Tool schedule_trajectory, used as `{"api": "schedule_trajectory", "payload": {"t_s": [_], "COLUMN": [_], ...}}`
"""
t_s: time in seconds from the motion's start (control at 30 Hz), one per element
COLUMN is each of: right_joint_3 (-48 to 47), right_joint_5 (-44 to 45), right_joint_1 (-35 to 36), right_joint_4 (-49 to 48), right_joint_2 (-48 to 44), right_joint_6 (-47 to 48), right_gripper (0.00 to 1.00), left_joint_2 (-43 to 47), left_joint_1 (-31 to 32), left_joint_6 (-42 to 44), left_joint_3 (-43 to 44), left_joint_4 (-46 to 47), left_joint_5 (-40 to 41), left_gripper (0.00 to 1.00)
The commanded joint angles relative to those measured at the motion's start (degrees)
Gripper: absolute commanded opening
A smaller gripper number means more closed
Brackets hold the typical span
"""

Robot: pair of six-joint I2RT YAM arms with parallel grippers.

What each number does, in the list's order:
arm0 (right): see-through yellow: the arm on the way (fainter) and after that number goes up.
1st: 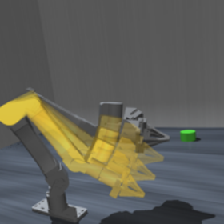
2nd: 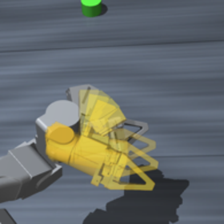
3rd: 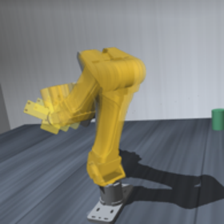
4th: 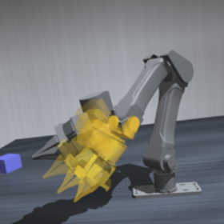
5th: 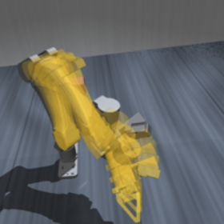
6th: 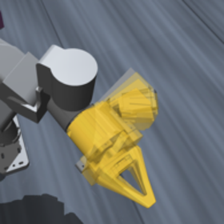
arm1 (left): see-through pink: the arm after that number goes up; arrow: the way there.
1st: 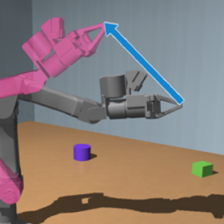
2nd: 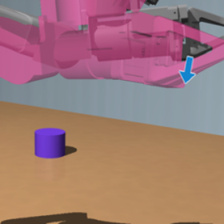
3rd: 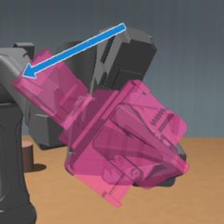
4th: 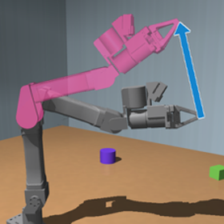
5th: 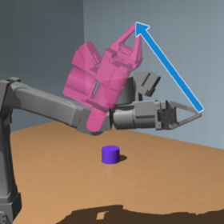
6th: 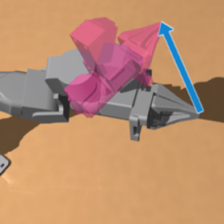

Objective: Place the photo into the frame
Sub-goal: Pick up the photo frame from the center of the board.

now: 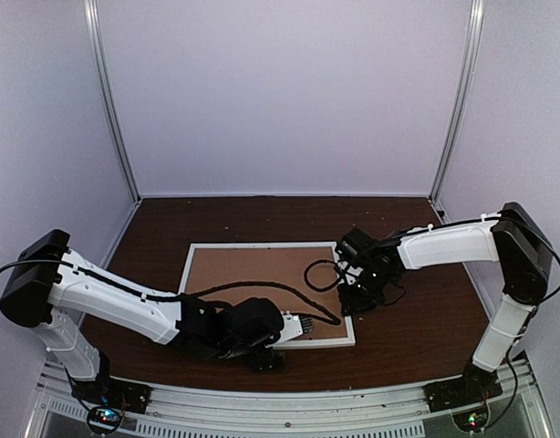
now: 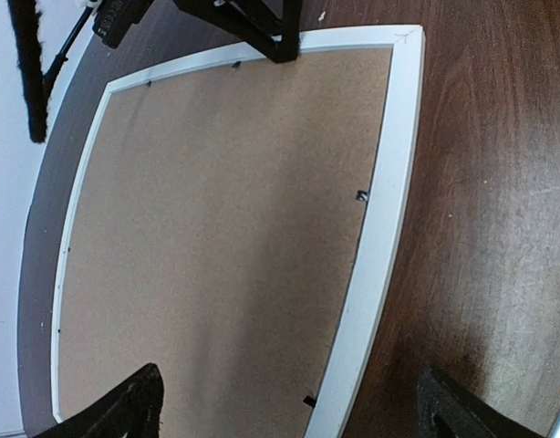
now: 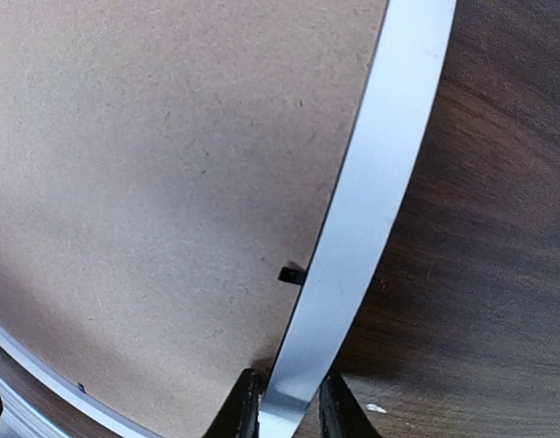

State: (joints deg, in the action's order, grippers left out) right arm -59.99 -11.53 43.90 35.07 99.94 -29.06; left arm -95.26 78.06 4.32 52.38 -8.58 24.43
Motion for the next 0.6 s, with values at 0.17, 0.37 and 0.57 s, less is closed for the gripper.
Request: {"api": "schedule_trajectory", "payload": {"t_s": [0.17,0.37,0.57], "right_joint_3": [-0.7,-3.2,-5.3], "right_joint_5": [7.4,4.1,0.5], "right_joint_1": [-0.1,-2.4,-5.8], "right_joint_4": [3.5,7.0,11.0], "right_joint_2": [-0.5,-3.0,-5.7], "right_joint_6": [0.5,1.3,3.4], "right_gripper": [0.00,0.00,0.00], "left_joint_2": [-2.1,-4.8,-8.2], "left_joint_1": [-0.3,0.2,0.5], "left_joint_6": [2.8,5.6,8.0], "left_joint_3": [0.0,4.1,7.2], "left_joint_4": [0.4,-2.7,-3.3], "left_joint_5": [0.0,-5.0,-5.0], "left_gripper": [0.98,0.98,0.98]}}
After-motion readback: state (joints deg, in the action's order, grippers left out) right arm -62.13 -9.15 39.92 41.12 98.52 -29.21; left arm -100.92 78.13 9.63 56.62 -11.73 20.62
